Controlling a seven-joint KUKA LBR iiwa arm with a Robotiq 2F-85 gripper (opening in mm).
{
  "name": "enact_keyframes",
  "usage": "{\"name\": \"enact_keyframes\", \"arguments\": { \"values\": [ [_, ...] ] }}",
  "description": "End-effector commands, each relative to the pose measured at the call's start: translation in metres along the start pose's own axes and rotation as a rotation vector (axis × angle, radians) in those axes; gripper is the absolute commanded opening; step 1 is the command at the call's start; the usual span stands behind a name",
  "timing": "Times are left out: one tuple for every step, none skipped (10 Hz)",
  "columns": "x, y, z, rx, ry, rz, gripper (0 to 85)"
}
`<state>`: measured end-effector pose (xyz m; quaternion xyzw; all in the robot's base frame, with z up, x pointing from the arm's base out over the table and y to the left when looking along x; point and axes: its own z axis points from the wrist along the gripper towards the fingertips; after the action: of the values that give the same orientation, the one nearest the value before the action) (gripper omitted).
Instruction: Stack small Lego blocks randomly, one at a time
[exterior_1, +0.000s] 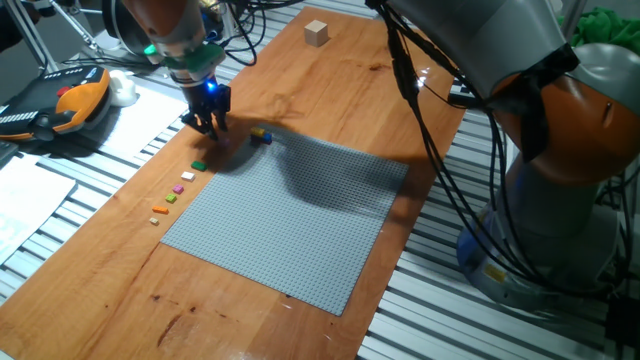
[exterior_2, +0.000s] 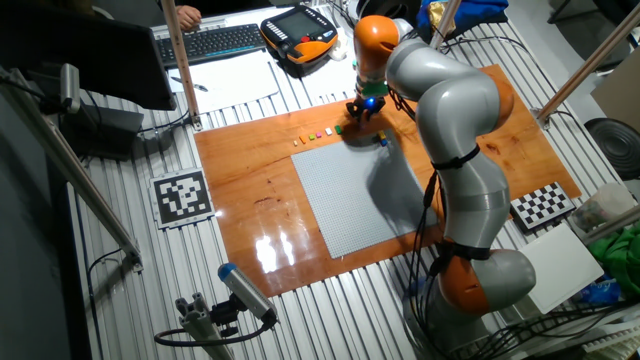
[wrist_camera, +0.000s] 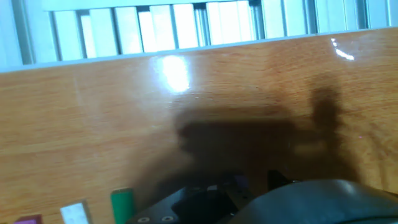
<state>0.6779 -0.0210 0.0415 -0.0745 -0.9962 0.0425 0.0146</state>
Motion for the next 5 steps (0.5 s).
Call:
{"name": "enact_keyframes", "arguments": {
  "values": [
    [0.0008, -0.0003, 0.002, 0.0, -0.004, 0.002, 34.0],
    [0.0021, -0.0011, 0.0049, -0.003, -0.01, 0.002, 34.0],
    [0.003, -0.0003, 0.0055, -0.003, -0.01, 0.004, 34.0],
    [0.0033, -0.0004, 0.006, -0.003, -0.01, 0.005, 34.0],
    [0.003, -0.0011, 0.007, -0.003, -0.011, 0.005, 34.0]
  ]
}}
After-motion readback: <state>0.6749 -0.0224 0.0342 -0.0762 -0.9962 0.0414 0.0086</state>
